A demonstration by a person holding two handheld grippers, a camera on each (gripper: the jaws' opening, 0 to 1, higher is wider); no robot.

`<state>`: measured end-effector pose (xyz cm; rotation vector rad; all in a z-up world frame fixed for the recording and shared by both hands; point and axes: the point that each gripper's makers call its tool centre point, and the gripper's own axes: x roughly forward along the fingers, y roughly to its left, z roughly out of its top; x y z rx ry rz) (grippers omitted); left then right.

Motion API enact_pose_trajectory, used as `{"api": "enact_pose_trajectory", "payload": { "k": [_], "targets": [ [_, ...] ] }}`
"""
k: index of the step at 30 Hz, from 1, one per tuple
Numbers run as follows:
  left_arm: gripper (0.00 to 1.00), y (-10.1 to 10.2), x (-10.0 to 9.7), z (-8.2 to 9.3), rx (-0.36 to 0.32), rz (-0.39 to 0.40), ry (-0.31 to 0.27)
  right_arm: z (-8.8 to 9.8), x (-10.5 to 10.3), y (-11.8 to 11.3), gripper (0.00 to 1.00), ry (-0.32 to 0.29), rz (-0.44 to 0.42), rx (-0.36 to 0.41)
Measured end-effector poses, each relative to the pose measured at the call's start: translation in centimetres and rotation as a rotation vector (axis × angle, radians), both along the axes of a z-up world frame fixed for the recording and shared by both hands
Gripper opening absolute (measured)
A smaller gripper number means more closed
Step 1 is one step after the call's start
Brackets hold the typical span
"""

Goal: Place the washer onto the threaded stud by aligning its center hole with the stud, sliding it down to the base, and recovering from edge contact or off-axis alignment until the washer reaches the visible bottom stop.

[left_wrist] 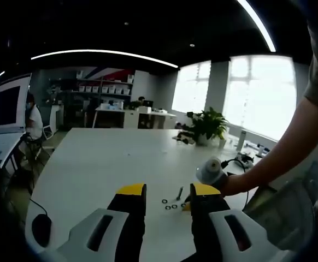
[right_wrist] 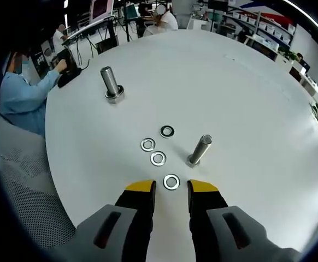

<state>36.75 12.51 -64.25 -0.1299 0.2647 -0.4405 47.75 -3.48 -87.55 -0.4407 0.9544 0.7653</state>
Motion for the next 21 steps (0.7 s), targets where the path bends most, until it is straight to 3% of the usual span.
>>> {"api": "enact_pose_trajectory", "payload": {
  "k": [21],
  "targets": [
    [0.3,0.18,0.03,-0.02,-0.004,0.007,0.003,-0.09,0.08,0.08,0.16,0.074,0.09,-0.072]
  ]
}}
